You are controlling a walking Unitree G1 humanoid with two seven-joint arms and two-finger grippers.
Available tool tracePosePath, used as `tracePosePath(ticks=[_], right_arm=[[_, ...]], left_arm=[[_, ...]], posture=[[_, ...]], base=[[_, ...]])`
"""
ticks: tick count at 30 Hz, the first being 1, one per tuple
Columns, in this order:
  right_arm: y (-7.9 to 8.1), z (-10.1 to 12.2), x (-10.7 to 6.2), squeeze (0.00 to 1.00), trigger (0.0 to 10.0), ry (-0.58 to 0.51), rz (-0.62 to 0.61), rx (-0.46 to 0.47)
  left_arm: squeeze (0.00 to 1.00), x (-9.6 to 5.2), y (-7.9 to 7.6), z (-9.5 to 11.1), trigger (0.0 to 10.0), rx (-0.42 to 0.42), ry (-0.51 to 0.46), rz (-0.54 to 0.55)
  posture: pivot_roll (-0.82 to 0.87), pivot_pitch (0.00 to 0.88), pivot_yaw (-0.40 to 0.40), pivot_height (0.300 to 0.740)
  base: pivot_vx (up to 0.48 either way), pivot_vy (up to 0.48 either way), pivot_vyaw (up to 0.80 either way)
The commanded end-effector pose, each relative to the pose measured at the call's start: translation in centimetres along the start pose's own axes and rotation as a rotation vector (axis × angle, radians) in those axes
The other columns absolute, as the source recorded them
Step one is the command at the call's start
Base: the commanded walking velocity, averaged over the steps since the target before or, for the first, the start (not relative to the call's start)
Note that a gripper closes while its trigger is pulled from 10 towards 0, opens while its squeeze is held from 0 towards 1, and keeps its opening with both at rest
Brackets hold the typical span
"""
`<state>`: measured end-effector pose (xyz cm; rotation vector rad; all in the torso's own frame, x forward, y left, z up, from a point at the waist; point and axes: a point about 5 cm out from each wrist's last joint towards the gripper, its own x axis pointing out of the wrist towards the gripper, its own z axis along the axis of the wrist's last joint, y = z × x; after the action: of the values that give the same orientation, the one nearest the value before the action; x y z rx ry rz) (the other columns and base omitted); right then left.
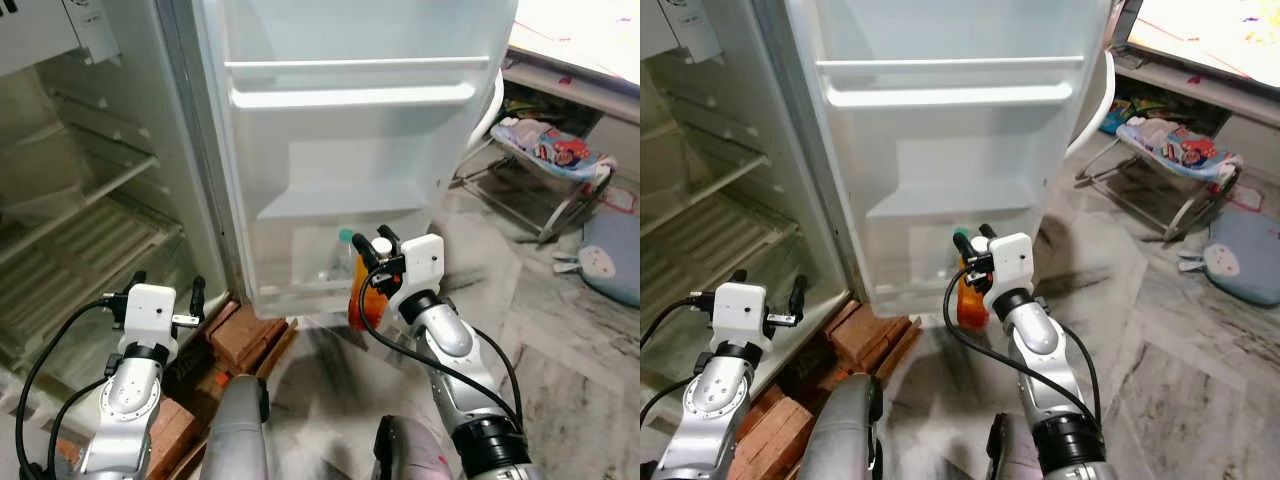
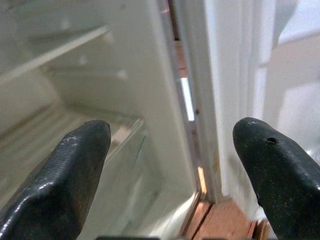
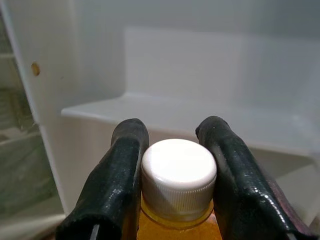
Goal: Restocking fridge
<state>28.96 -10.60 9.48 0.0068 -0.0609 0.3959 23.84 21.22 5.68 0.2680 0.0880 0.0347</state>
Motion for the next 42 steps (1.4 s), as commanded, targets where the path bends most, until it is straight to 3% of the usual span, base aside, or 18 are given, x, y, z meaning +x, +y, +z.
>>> tracePosePath(ticks=[1,19,31,42], right_arm=[[-0.79,0.75,0.00,0.00,10.0,-0.031,-0.016,-0.027],[-0.82,0.62,-0.03,0.00,10.0,-0.023,-0.015,-0.030],[-0.47,0.41,0.00,0.00,10.0,-0.012,0.010,-0.024],[-0.21,0.31,0.12,0.00,10.0,-0.006,0.028,-0.024]], left_arm=[[0.00,0.11,-0.36,0.27,10.0,0.000,-0.017,-0.024],[0.00,0.12,-0.38,0.16,10.0,-0.001,-0.011,-0.026],[0.00,0.17,0.08,-0.15,10.0,0.030,0.016,0.029],[0.00,0.10,0.08,-0.08,10.0,0.027,0.013,0.037]], posture=[[0.13,0.027,-0.043,0.628],[0.13,0.030,-0.043,0.628],[0.13,0.036,-0.046,0.628],[0.13,0.038,-0.049,0.563]], base=[[0.349,0.000,0.00],[0.332,0.000,0.00],[0.000,0.000,0.00],[0.000,0.000,0.00]])
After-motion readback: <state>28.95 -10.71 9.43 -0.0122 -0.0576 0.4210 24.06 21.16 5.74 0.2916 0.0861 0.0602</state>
